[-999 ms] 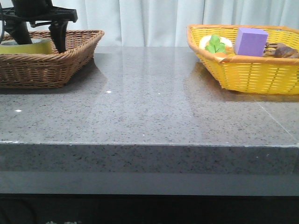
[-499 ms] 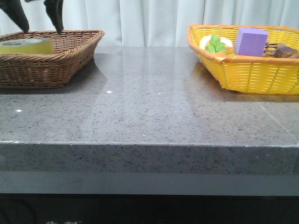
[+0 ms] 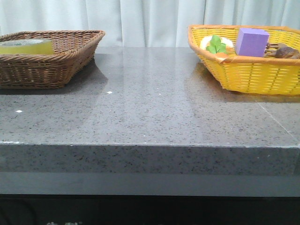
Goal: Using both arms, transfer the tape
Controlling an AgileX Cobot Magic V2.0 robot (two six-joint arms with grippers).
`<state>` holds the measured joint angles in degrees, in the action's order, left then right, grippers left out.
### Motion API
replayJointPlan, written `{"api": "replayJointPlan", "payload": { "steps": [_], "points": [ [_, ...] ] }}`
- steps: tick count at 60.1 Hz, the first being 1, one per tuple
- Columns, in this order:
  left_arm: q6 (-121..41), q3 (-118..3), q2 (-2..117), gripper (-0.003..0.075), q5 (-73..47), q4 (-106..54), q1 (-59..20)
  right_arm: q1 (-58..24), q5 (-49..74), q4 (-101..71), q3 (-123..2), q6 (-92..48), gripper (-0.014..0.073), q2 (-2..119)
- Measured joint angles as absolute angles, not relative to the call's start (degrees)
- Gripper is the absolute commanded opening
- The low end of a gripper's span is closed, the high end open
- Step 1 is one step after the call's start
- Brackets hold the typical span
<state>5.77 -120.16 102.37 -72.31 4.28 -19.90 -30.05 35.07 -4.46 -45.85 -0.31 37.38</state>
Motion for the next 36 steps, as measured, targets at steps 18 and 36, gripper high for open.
{"api": "replayJointPlan", "payload": {
  "steps": [18, 36],
  "points": [
    [4.07, -107.43, 89.88, 0.0493, -71.08, 4.39, -21.47, -30.05, 35.07, -4.46, -45.85, -0.31, 0.0424, 37.38],
    [-0.63, -85.62, 73.65, 0.0493, -61.47, 0.94, -21.47, -30.05, 35.07, -4.46, -45.85, -0.31, 0.0424, 37.38]
  ]
}}
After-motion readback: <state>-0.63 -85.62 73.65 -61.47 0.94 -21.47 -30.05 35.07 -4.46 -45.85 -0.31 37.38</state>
